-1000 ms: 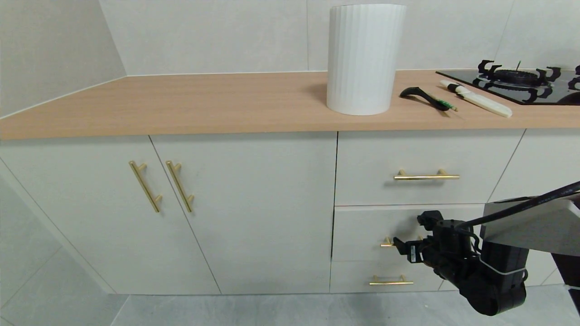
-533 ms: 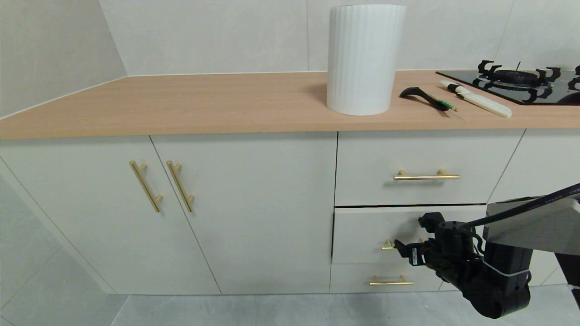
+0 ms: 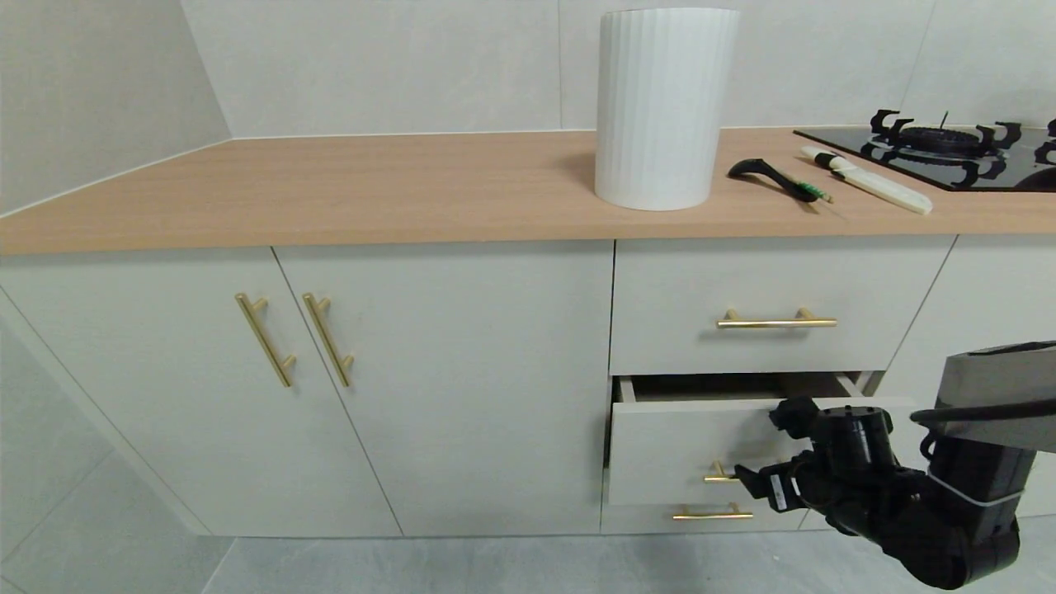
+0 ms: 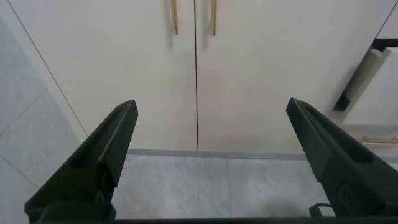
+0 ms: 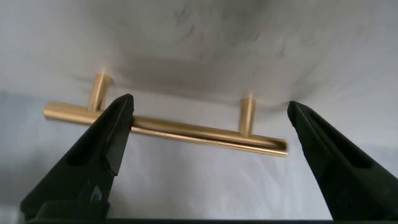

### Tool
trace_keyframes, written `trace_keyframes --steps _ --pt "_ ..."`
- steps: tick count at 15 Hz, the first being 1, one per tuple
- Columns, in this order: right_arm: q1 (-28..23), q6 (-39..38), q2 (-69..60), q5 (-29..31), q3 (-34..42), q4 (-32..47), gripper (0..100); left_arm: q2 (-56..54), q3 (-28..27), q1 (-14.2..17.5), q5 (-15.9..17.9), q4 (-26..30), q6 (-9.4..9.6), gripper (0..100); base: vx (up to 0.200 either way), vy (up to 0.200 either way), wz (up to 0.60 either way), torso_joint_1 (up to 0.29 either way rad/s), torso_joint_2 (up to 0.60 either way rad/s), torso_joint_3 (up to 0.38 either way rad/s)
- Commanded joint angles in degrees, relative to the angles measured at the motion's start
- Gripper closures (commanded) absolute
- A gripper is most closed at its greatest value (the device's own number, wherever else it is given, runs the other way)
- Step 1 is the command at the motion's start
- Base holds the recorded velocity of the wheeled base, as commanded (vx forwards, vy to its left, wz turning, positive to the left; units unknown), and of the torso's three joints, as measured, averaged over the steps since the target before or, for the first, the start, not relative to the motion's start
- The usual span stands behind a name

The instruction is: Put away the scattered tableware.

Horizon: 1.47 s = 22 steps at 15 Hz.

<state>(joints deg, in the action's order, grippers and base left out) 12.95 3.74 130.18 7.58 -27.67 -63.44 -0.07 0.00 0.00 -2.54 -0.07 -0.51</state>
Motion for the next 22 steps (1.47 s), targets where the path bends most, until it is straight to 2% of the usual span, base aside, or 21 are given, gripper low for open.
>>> trace_keyframes --steps 1,3,4,6,11,15,16,19,22 --pt "0.4 0.9 -12.3 -0.6 1.1 10.4 0 0.1 0.0 0.0 0.0 0.0 -0.02 0 0.0 0.0 0.0 0.0 0.0 0.0" --pt "1.3 1.3 -22.9 -2.4 0.3 23.4 0 0.1 0.0 0.0 0.0 0.0 -0.02 0 0.0 0.0 0.0 0.0 0.0 0.0" --pt "2.3 1.2 -30.3 -3.8 -1.7 32.7 0 0.1 0.0 0.0 0.0 0.0 -0.02 0 0.0 0.0 0.0 0.0 0.0 0.0" --pt "3.6 0.7 -37.2 -3.9 -4.0 39.1 0 0.1 0.0 0.0 0.0 0.0 -0.02 0 0.0 0.0 0.0 0.0 0.0 0.0" --pt "6.0 -5.4 -40.4 -1.4 -5.9 37.3 0 0.1 0.0 0.0 0.0 0.0 -0.02 0 0.0 0.0 0.0 0.0 0.0 0.0" --pt "6.9 -6.6 -31.2 2.0 -5.4 30.8 0 0.1 0.0 0.0 0.0 0.0 -0.02 0 0.0 0.0 0.0 0.0 0.0 0.0" --pt "7.0 -9.0 -26.4 4.7 -5.5 25.4 0 0.1 0.0 0.0 0.0 0.0 -0.02 0 0.0 0.0 0.0 0.0 0.0 0.0" --pt "7.0 -10.0 -18.6 5.7 -4.9 16.2 0 0.1 0.0 0.0 0.0 0.0 -0.02 0 0.0 0.0 0.0 0.0 0.0 0.0" --pt "7.1 -10.4 -14.7 6.8 -4.9 14.7 0 0.1 0.0 0.0 0.0 0.0 -0.02 0 0.0 0.0 0.0 0.0 0.0 0.0"
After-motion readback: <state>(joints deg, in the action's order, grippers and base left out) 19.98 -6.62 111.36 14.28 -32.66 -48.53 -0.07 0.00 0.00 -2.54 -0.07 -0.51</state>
